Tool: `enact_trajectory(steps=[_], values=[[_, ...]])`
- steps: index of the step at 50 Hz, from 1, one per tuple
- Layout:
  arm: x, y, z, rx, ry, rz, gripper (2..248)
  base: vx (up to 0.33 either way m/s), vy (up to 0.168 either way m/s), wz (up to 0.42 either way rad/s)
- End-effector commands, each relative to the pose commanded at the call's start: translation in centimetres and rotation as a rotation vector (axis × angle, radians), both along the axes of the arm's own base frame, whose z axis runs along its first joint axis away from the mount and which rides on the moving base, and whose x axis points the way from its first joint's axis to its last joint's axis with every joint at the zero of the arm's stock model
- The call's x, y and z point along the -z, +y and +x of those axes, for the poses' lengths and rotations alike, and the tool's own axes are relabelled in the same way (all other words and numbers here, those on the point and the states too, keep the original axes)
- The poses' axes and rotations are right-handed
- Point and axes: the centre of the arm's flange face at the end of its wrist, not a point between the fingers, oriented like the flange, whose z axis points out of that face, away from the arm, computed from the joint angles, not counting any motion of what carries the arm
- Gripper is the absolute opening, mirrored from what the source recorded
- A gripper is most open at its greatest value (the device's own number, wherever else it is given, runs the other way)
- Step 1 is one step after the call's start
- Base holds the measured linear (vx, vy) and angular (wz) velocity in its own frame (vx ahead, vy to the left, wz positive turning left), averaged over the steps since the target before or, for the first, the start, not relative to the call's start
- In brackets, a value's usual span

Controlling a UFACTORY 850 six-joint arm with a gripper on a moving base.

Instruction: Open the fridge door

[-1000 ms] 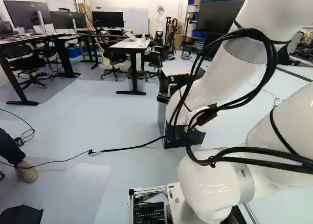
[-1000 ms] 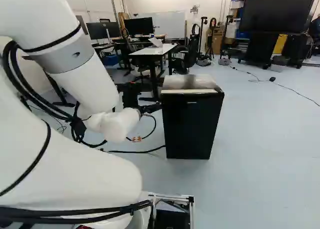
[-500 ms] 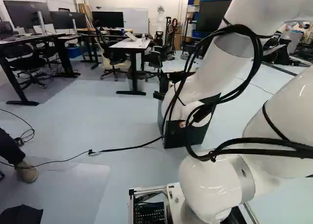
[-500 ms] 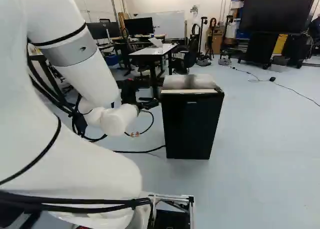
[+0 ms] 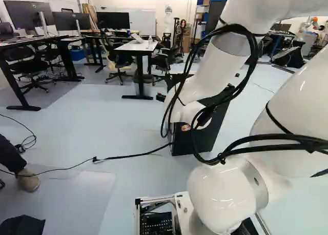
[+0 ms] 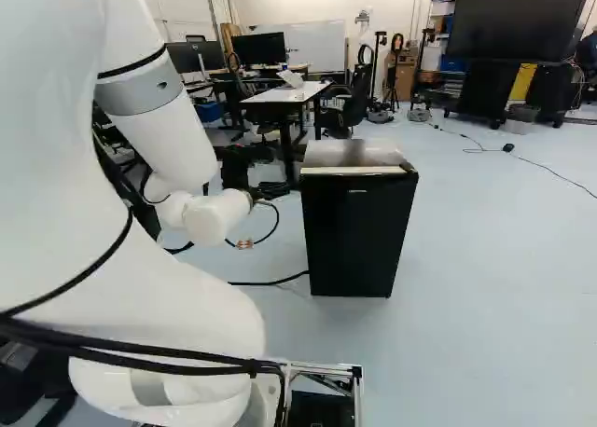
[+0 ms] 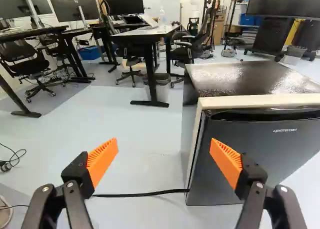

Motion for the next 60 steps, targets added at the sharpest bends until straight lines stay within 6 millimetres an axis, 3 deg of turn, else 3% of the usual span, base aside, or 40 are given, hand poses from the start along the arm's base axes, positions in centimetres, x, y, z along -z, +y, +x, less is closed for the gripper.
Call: enact_trajectory(steps=[29, 60], values=[[2.1, 2.6, 1.9, 0.070, 0.012, 0.027, 247, 0.000, 0.000, 0.000], [4.3, 5.0, 5.6, 0.222, -0.044, 0.035, 247, 0.000, 0.000, 0.000]])
